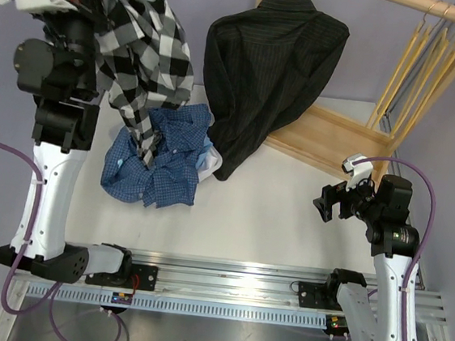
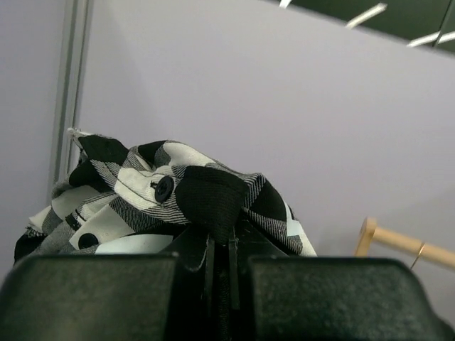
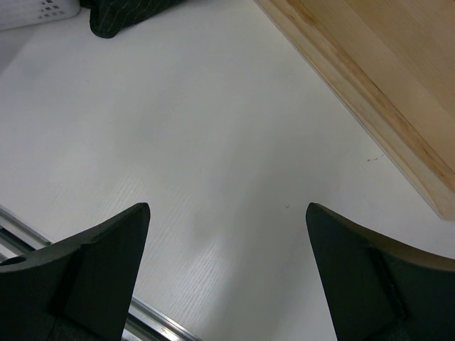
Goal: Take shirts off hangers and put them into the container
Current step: Place the shirt into the basket
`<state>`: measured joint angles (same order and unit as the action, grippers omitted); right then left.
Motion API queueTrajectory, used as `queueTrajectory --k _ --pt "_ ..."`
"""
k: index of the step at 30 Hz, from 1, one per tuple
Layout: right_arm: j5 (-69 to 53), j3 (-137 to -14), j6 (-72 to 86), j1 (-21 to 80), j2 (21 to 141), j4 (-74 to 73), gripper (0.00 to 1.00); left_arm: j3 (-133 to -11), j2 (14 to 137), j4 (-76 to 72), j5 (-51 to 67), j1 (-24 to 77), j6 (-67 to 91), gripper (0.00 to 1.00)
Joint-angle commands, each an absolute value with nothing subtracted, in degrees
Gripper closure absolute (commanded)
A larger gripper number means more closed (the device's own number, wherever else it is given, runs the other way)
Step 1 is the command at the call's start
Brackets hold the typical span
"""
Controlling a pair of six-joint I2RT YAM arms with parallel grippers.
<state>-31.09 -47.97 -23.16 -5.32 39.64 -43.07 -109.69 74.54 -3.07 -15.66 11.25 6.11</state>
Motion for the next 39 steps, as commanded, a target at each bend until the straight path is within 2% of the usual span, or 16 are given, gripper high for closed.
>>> queueTrajectory --k 1,8,13,20,29,39 --pt "-32.4 -48.1 -23.4 -5.8 39.2 -41.9 0.01 -97.1 69.6 -9.6 -13.8 10.5 7.6 1.0" --pt "-32.6 -48.2 -23.4 -5.8 39.0 -41.9 0.0 -75.8 59.6 -5.6 -11.3 9.0 6.8 1.0" --pt "-33.0 -48.2 -23.5 -5.8 39.2 -42.0 0.01 -68.5 57.0 -1.0 -9.4 6.4 6.2 1.0" --pt "-32.7 -48.1 -23.5 -5.8 39.2 -42.1 0.01 -64.1 65.2 9.5 -2.3 4.7 4.0 1.0" --pt "-32.7 -48.2 -23.6 -5.9 39.5 -42.1 0.01 -56.9 74.4 13.3 6.1 4.3 2.5 1.0" --pt "-32.8 -48.2 -23.6 -6.1 38.8 -42.1 0.01 -60.9 87.6 20.1 11.7 4.3 1.1 1.0"
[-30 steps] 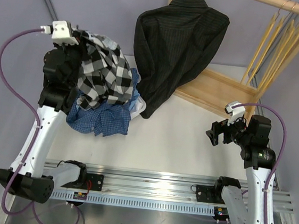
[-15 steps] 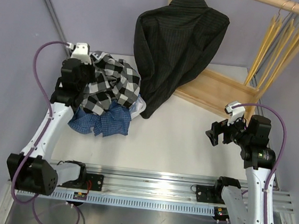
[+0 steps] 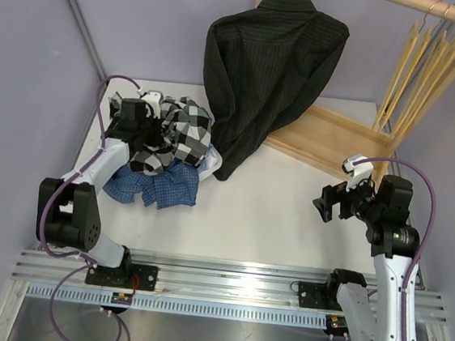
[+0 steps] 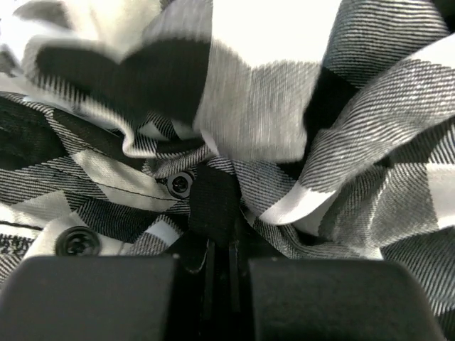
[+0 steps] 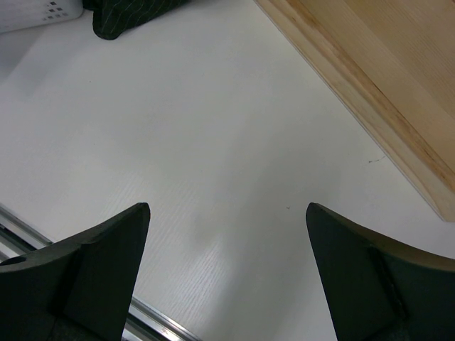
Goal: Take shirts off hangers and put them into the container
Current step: Place the shirt into the basket
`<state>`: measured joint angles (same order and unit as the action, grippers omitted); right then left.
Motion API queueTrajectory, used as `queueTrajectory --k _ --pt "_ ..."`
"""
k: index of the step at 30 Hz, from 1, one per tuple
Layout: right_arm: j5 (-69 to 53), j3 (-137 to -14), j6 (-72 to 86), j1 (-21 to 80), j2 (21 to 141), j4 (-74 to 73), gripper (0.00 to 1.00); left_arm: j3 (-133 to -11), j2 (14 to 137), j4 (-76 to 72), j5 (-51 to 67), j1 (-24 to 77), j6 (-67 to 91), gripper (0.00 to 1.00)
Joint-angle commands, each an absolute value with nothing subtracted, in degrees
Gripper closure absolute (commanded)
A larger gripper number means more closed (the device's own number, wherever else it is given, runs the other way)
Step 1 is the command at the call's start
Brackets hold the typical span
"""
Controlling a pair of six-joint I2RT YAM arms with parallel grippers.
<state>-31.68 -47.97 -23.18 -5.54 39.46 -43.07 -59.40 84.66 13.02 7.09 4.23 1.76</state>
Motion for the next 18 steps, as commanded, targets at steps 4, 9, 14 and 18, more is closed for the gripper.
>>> queueTrajectory --k 4,9,14,18 --pt "-33.0 -48.2 -23.5 -6.2 38.7 -42.2 0.0 -61.2 84.3 19.3 9.9 4.3 1.4 0.98" --pt "-33.1 -48.3 -23.6 -6.2 38.6 -42.2 0.0 -61.4 77.1 18.3 9.8 4.3 2.9 0.47" --pt "-33.0 -48.2 -23.6 -6.2 38.5 -42.2 0.01 -63.6 68.7 18.7 11.0 4.3 4.7 0.09" --pt "-33.0 -48.2 -23.6 -6.2 38.6 -42.0 0.01 -64.9 63.7 20.0 11.2 4.3 4.7 0.01"
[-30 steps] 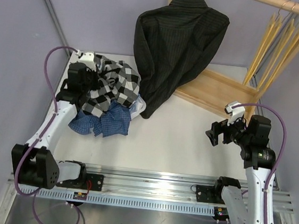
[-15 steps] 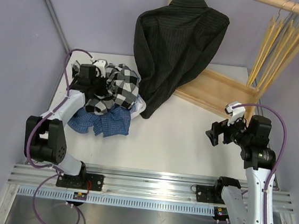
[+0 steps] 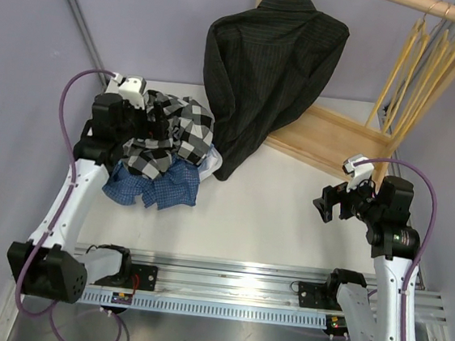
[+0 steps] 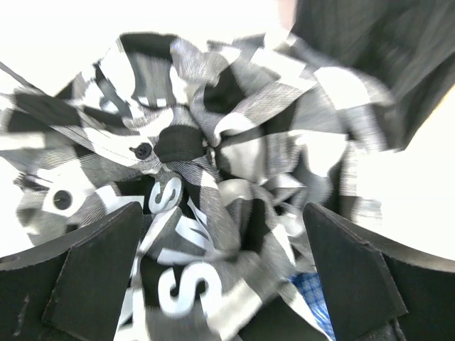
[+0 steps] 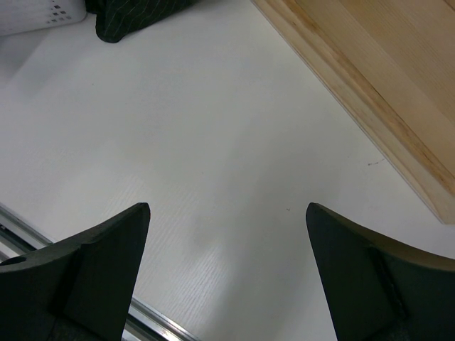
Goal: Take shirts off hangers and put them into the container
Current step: Place the shirt into the basket, then grab a hanger with a shirt on it with the left arm
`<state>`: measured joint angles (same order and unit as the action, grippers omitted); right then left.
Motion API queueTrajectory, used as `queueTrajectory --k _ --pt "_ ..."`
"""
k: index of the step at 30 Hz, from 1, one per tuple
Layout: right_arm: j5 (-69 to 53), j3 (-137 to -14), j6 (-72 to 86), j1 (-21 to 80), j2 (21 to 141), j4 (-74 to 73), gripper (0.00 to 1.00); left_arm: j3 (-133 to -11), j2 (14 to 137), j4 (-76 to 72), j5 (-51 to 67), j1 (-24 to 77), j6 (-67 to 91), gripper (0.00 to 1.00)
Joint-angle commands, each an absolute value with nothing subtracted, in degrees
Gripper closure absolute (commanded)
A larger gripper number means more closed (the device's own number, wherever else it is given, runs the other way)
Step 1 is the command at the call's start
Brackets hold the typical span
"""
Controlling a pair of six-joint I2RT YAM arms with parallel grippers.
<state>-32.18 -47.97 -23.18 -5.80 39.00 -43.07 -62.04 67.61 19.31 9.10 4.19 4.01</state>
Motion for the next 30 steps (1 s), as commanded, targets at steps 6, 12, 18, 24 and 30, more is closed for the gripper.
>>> queueTrajectory --k 6,12,18,24,30 --pt "-33.1 -48.5 -23.7 -6.2 38.8 -42.2 0.01 -65.5 56.4 23.5 11.0 4.3 4.9 0.01" --pt "-33.1 -52.6 -27.7 -6.2 40.9 -47.4 0.01 -64.4 50.4 27.2 10.9 4.3 5.4 0.01" --pt "-41.5 -58.5 -33.6 -6.2 46.9 -58.7 0.01 -63.3 45.0 27.6 17.5 4.3 5.7 0.01" --pt "-51.4 -59.6 -33.0 -6.2 53.1 -59.1 0.01 -66.2 46.1 24.9 30.5 4.4 10.8 0.01" --pt "-53.9 -59.0 -33.1 -6.2 56.3 -58.4 0.01 -72.1 54.8 20.8 34.7 8.2 13.3 0.01"
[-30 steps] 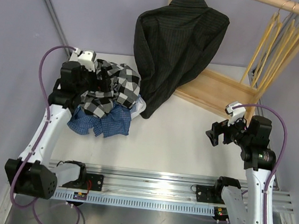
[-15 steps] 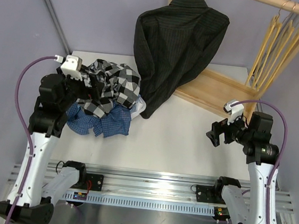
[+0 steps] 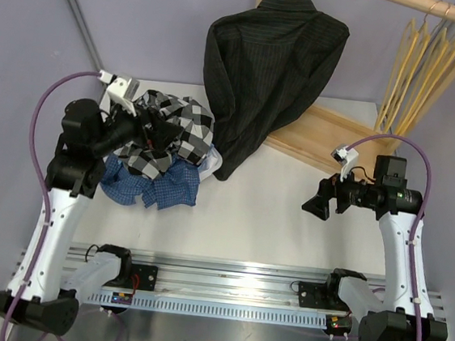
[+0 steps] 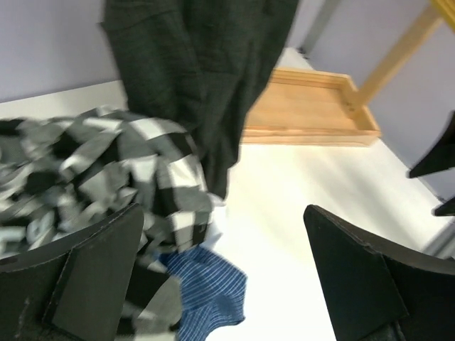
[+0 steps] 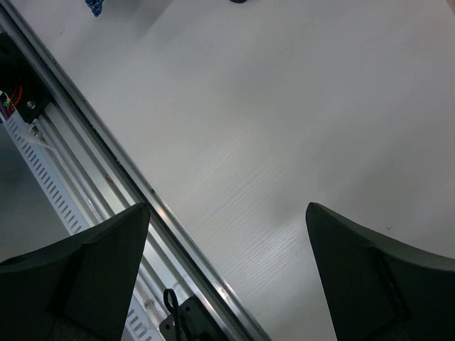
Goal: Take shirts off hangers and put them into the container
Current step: Grab a hanger with a shirt on it with the left arm
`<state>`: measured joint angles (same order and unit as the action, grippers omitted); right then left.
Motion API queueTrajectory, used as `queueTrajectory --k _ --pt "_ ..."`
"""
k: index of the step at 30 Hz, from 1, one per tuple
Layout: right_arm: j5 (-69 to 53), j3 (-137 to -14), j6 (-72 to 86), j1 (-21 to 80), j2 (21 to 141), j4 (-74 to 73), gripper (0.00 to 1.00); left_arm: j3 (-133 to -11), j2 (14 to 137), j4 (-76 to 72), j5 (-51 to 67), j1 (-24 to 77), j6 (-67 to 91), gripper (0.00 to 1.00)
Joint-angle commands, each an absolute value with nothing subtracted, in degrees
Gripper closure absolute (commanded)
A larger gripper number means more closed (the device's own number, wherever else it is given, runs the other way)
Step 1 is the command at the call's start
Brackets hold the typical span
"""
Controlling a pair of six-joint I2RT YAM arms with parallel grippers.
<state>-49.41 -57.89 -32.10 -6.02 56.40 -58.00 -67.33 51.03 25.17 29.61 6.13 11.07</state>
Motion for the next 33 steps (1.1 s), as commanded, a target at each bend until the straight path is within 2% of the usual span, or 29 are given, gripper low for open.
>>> queueTrajectory --k 1,5,15,21,26,30,33 --pt "-54.0 -58.7 -33.1 -6.2 56.1 -58.3 0.01 -73.2 56.4 20.6 33.7 11.0 12.3 0.01" --pt "-55.5 -58.0 -32.8 -6.2 54.8 -57.5 0.0 -79.8 63.4 18.5 28.2 17.3 7.8 0.01" --pt "-56.9 -56.8 -33.0 -6.2 51.3 -56.2 0.0 -91.2 80.6 -6.6 23.8 17.8 -1.0 0.01" --pt "-57.0 -56.4 -33.1 -6.2 49.8 -56.2 0.01 -98.0 91.0 -18.6 29.4 16.0 -4.0 0.01" --pt "-56.8 -56.1 -33.2 -6.2 48.0 -56.0 0.01 -100.4 98.2 -31.9 35.4 12.3 3.1 0.02" --pt "-56.8 -55.8 -33.4 -6.2 47.1 -56.1 0.01 -104.0 105.3 -37.3 39.5 10.8 6.9 0.04" --pt "-57.0 -55.9 -33.7 -6.2 47.3 -56.4 0.01 -110.7 109.3 -35.2 40.3 10.7 7.5 0.05"
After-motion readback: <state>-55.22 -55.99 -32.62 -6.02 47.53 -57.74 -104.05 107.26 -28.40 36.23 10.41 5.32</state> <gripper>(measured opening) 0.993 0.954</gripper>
